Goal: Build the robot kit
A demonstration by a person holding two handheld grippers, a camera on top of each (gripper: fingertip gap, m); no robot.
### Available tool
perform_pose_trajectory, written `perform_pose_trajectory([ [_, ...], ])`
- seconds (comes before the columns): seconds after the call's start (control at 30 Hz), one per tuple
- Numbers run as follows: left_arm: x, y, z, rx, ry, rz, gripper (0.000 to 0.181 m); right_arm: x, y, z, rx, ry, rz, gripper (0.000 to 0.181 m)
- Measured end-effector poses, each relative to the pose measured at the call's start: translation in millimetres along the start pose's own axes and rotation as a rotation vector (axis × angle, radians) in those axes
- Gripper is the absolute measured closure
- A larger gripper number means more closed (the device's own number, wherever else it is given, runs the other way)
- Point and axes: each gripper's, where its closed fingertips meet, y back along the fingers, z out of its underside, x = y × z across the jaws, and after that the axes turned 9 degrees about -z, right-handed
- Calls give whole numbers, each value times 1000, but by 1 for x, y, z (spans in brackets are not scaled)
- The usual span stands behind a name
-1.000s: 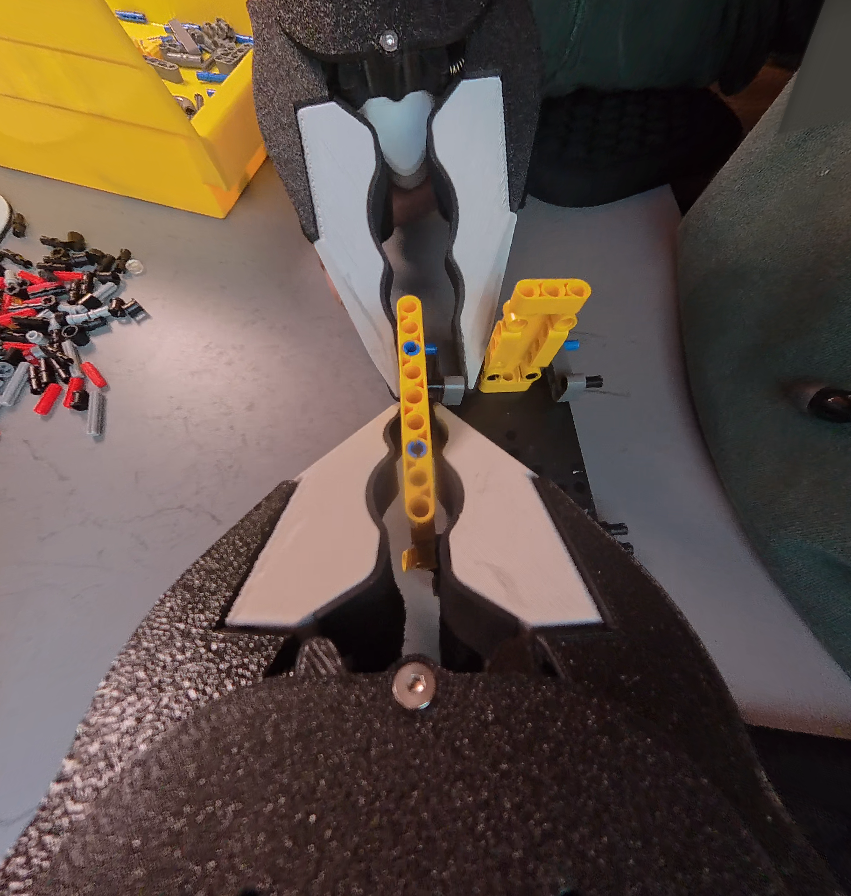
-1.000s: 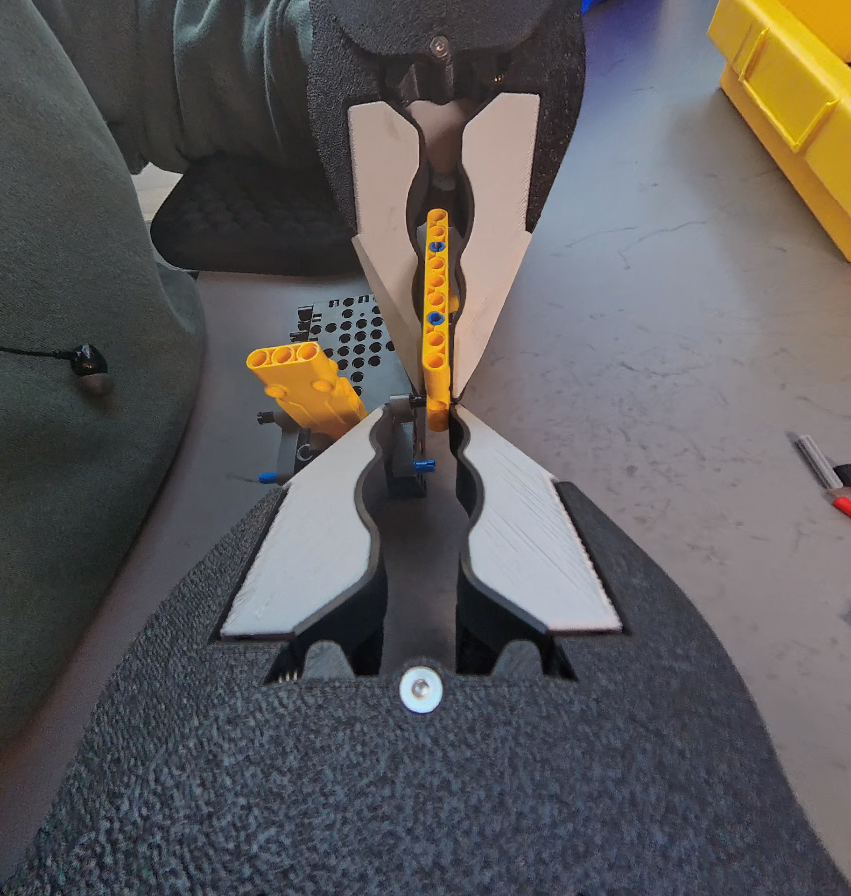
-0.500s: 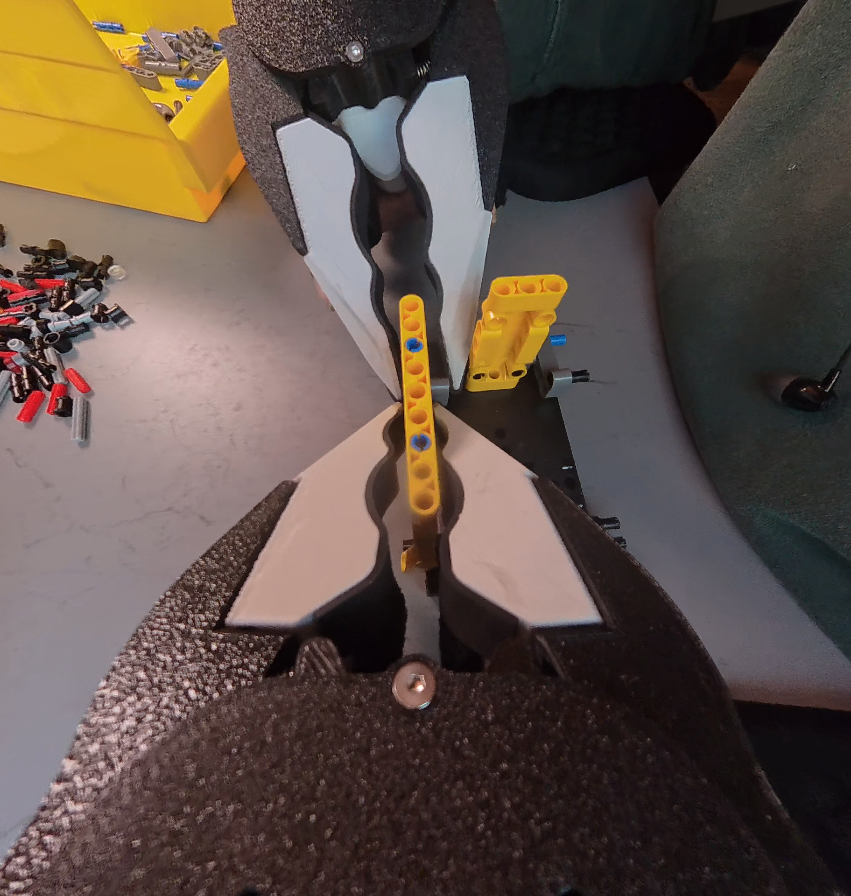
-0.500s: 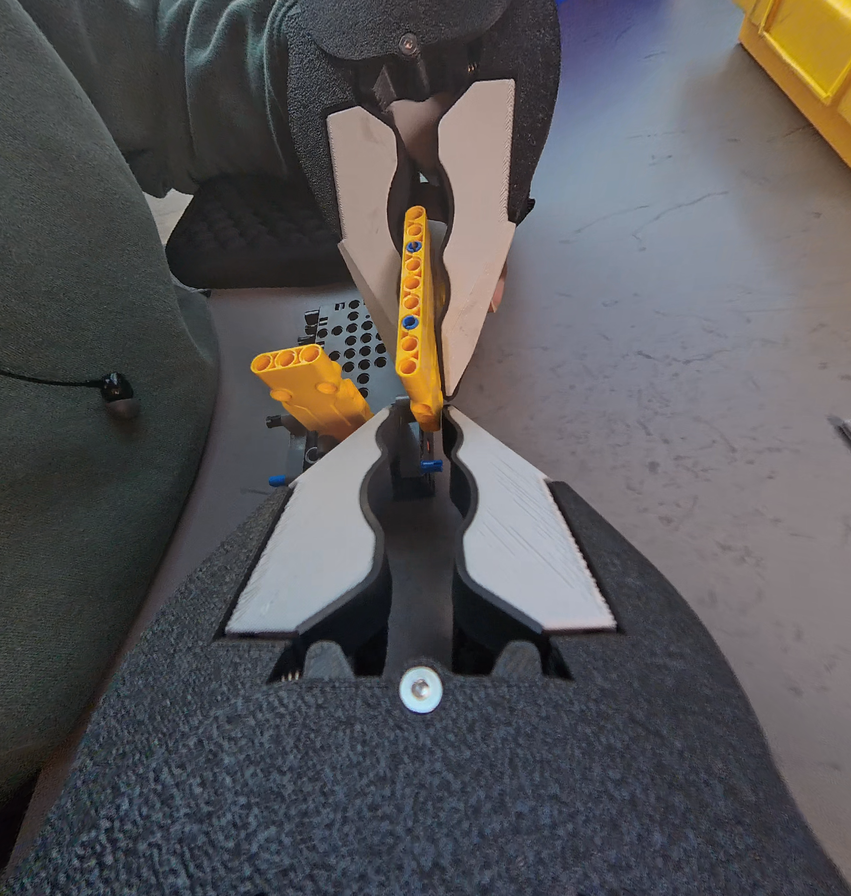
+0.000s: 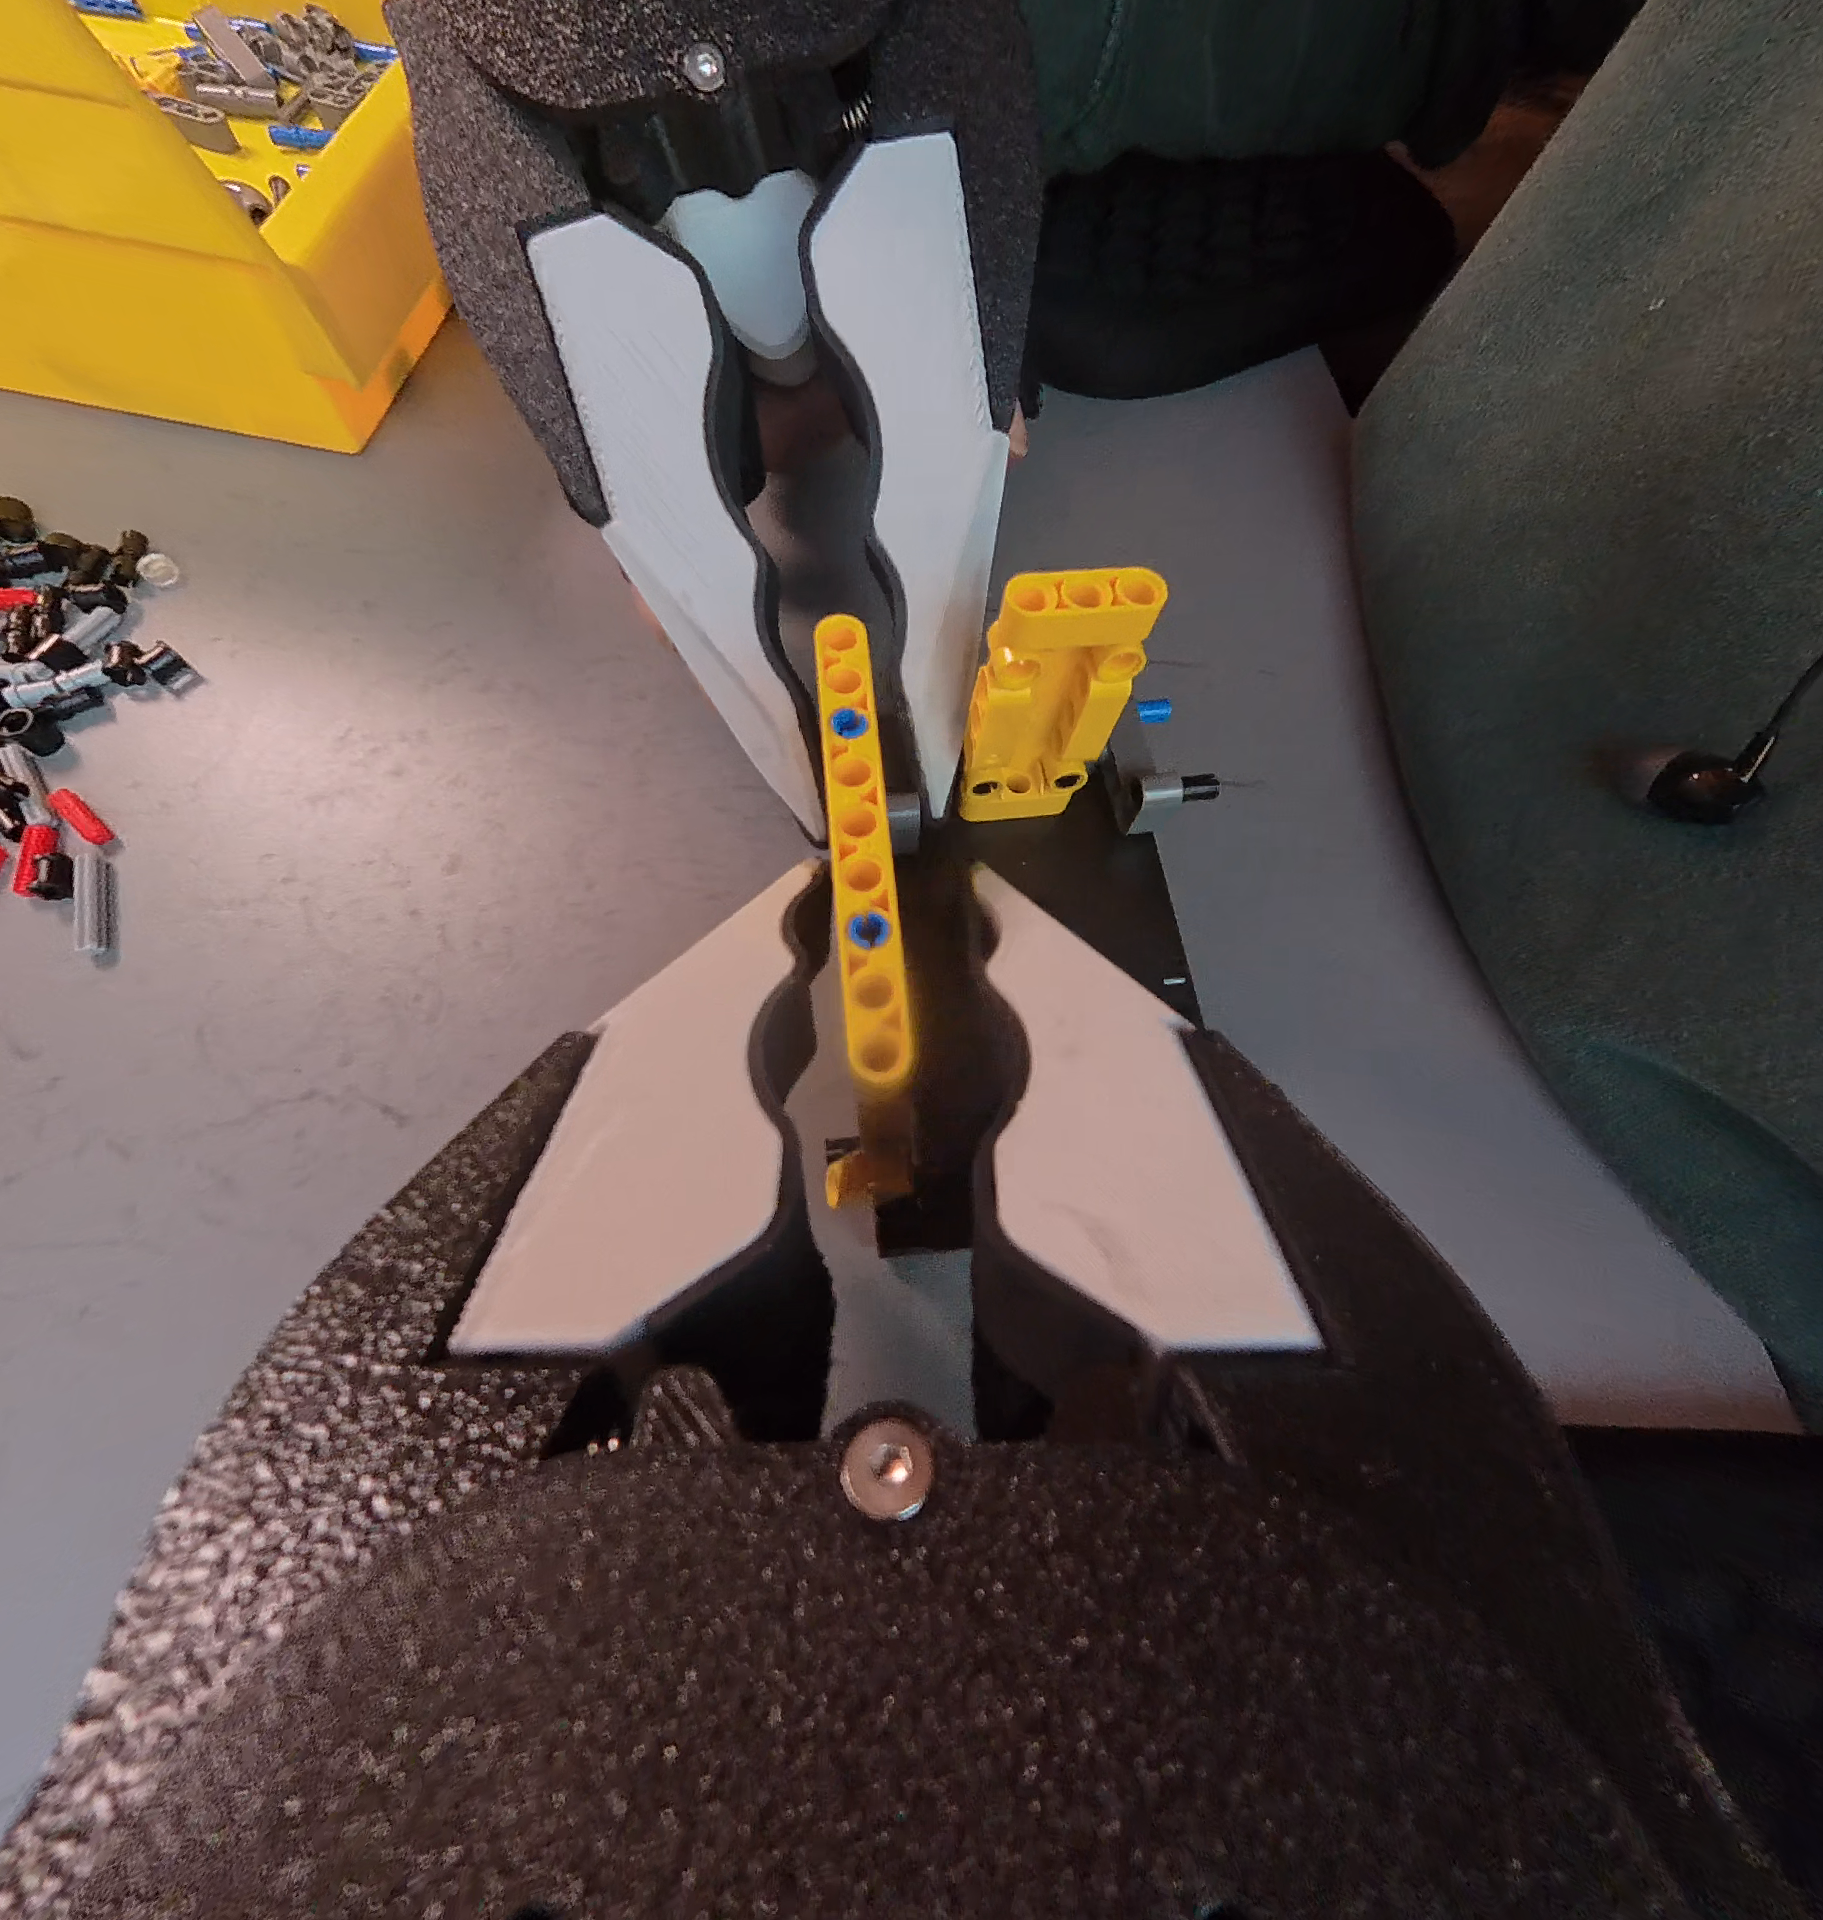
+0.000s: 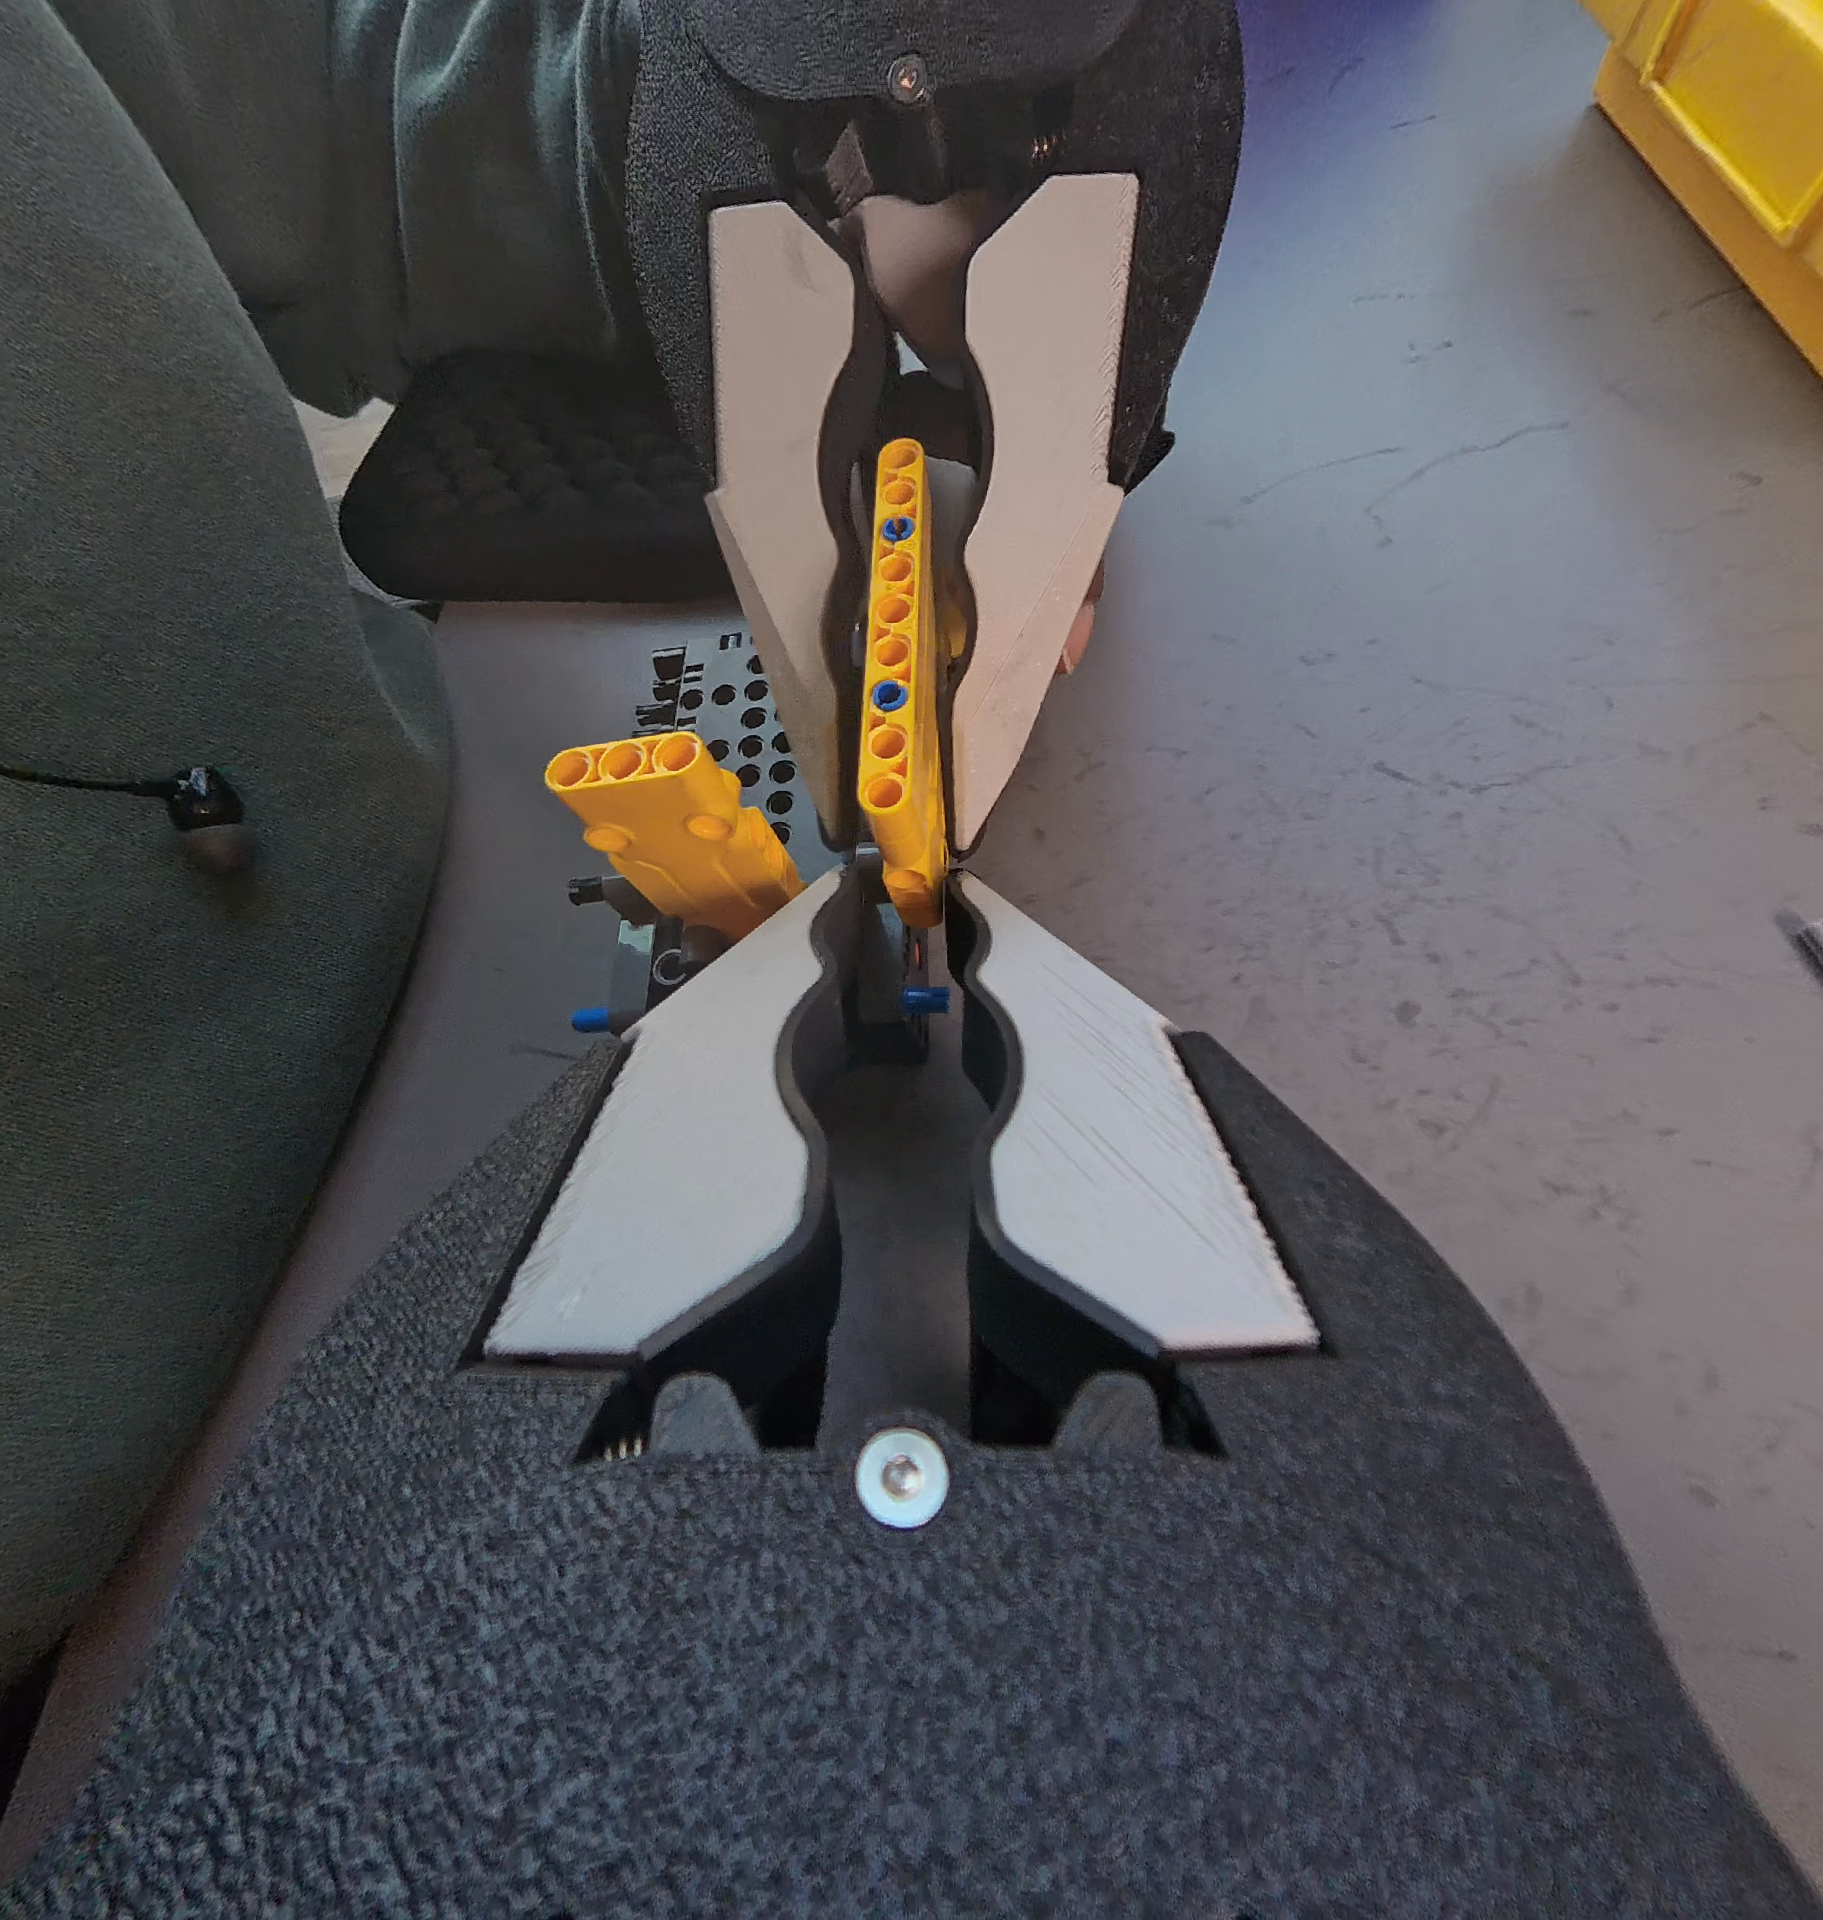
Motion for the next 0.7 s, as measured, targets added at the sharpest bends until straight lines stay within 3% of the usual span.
perform_pose_trajectory([
  [0.07,-1,6,3,-12,-4,-13,137,0,1,0,-1,16,15,164],
  [0.13,-5,21,3,4,21,-22,134,2,3,1,-2,30,30,164],
  [0.27,-16,48,12,5,53,-102,138,3,10,0,-1,67,53,155],
  [0.47,-13,54,37,-38,115,-131,143,4,39,-18,60,86,88,146],
  [0.6,3,53,36,-41,162,-40,119,-1,54,-56,143,90,86,147],
  [0.7,14,45,42,-97,161,8,102,-4,35,-69,64,88,58,145],
])
